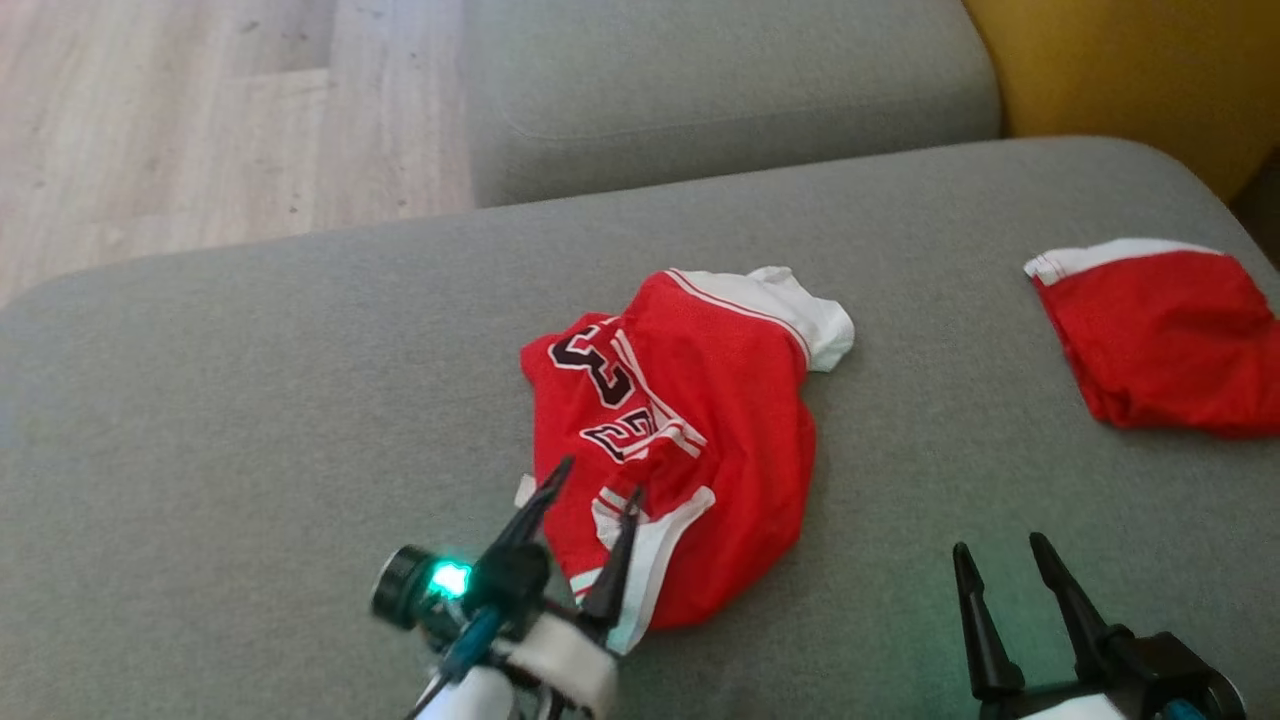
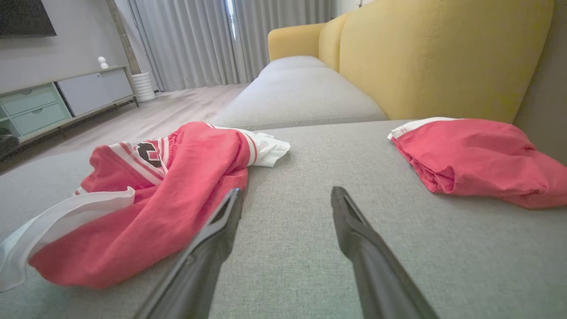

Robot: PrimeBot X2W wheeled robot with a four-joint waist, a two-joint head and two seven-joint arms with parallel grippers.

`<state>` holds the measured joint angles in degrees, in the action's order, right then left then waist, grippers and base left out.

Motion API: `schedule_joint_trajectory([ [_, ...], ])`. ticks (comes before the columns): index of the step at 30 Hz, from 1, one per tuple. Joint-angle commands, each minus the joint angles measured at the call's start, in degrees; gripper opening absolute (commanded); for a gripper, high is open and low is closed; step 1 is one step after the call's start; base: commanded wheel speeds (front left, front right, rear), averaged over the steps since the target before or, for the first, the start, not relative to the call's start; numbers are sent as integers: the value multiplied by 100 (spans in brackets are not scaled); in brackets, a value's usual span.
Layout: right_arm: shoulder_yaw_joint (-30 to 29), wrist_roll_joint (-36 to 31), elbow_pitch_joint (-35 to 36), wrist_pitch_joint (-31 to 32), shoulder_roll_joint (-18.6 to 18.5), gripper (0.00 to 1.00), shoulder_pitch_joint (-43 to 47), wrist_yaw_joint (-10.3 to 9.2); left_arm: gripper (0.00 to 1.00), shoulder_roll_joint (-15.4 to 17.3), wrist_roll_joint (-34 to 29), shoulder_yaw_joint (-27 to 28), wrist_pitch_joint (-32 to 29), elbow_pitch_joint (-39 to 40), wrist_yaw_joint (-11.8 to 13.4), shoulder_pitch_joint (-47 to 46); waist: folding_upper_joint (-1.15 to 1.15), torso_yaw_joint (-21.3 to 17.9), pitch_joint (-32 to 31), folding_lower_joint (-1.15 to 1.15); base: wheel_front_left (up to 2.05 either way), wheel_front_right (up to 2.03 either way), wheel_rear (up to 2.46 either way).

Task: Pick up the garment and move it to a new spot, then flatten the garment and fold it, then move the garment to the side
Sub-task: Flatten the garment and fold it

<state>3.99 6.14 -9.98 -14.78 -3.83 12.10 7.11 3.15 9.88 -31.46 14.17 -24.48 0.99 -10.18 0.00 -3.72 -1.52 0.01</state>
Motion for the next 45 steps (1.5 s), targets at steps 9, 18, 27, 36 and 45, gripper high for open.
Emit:
schedule_joint_trajectory([
  [9, 256, 10, 144, -22, -229, 100, -414, 37, 100, -26, 474, -889, -1245, -780, 149, -1625, 0, -369, 366, -1, 0, 0, 0],
  [18, 474, 19, 67, -22, -200, 100, -527, 37, 0, -6, 681, -1087, -2074, -1116, 86, -2116, 0, -586, 330, -1, 0, 0, 0],
  [27, 517, 109, 117, -22, -115, 100, -629, 37, 0, 9, 1307, -817, -2071, -567, -453, -2484, 0, -832, 73, -1, 0, 0, 0],
  [36, 595, 150, 54, -22, 11, 100, -644, 37, 0, -20, 2054, -313, -1693, -24, -694, -3940, 0, -1039, -42, -1, 0, 0, 0],
  [45, 575, 168, 9, -22, 57, 100, -635, 37, 0, -26, 3089, 681, -230, -729, 38, -5861, 0, -1100, -95, -1, 0, 0, 0],
])
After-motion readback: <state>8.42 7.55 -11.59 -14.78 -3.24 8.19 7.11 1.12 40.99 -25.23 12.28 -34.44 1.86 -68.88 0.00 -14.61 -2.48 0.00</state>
